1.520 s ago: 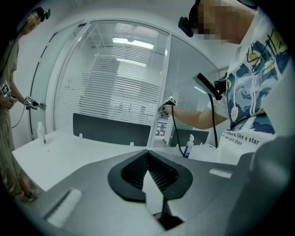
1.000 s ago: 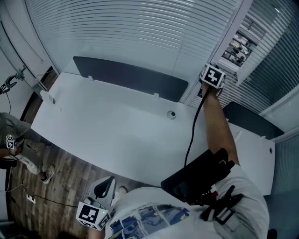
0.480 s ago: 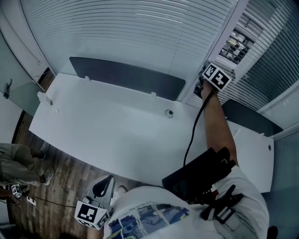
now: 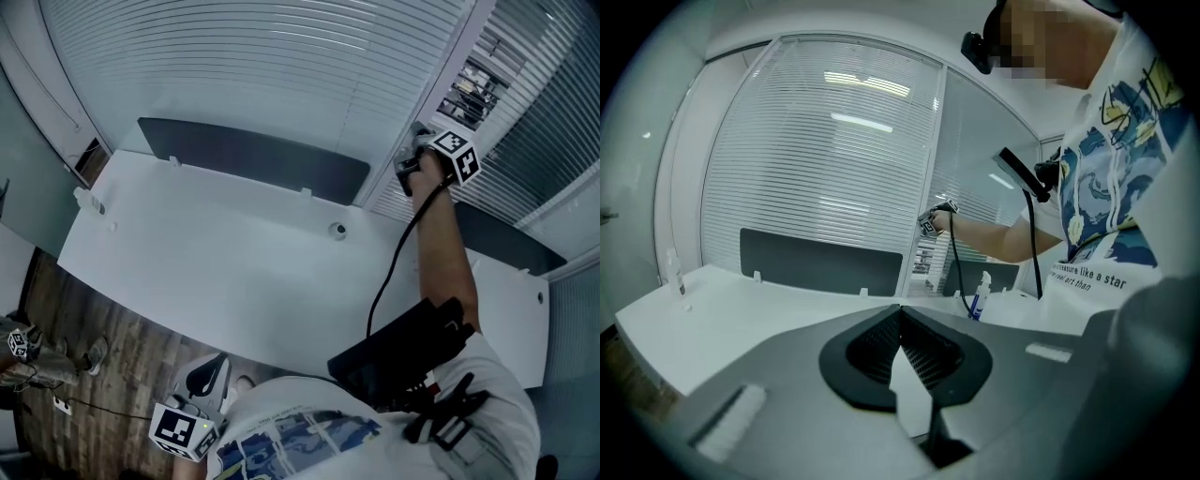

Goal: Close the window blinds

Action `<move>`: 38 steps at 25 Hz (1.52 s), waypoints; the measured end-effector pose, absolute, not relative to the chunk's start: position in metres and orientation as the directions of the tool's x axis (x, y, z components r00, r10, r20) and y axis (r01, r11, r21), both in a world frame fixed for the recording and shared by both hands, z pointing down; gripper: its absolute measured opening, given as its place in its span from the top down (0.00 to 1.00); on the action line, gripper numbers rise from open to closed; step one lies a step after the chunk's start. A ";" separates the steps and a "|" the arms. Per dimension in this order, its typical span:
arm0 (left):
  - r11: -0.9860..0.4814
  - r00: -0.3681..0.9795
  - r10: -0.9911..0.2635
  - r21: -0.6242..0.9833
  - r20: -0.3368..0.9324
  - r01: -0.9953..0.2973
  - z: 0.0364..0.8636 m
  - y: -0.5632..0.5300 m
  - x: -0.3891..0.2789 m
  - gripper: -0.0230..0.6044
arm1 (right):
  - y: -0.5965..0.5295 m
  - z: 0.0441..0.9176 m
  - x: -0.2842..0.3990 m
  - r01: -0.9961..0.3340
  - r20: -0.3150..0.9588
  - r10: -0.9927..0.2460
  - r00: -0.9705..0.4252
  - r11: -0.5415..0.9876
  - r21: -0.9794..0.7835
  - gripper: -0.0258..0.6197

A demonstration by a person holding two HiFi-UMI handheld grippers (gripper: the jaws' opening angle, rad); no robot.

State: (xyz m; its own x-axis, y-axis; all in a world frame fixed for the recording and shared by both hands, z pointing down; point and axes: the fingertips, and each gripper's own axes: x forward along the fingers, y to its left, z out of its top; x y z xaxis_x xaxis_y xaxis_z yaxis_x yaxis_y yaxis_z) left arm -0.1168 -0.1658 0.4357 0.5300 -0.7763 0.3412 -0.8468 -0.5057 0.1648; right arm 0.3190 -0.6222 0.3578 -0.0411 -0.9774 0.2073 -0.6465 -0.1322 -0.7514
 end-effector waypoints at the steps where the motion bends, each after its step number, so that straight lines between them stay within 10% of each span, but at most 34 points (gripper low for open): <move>1: -0.507 0.531 -0.776 0.165 0.342 -0.846 0.436 -0.166 -0.117 0.96 | -0.622 0.357 0.318 -0.685 0.221 -0.975 -0.028 -0.142 -0.714 0.77; 11: -0.497 0.525 -0.778 0.172 0.346 -0.851 0.439 -0.169 -0.118 0.96 | -0.622 0.355 0.313 -0.967 0.283 -0.942 0.183 -0.224 -0.123 0.77; 22: -0.501 0.530 -0.778 0.178 0.337 -0.847 0.436 -0.167 -0.118 0.96 | -0.623 0.349 0.305 -0.851 0.194 -0.924 0.329 -0.202 0.484 0.77; 28: -0.507 0.536 -0.774 0.178 0.337 -0.844 0.437 -0.166 -0.117 0.96 | -0.622 0.347 0.300 -0.880 0.178 -0.942 0.285 -0.183 0.438 0.77; 34: -0.505 0.533 -0.775 0.175 0.340 -0.845 0.435 -0.167 -0.117 0.96 | -0.619 0.349 0.309 -0.979 0.207 -0.970 0.132 -0.159 -0.125 0.77; 38: -0.504 0.533 -0.775 0.177 0.339 -0.845 0.436 -0.166 -0.117 0.96 | -0.618 0.349 0.310 -0.984 0.231 -0.960 0.157 -0.172 -0.047 0.77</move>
State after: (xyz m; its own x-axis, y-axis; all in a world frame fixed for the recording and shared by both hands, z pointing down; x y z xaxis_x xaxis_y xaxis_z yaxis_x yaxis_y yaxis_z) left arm -0.1165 -0.1658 0.4362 0.5333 -0.7751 0.3388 -0.8453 -0.5041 0.1772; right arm 0.3097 -0.6176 0.3487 0.1571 -0.9602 0.2310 -0.9839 -0.1723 -0.0471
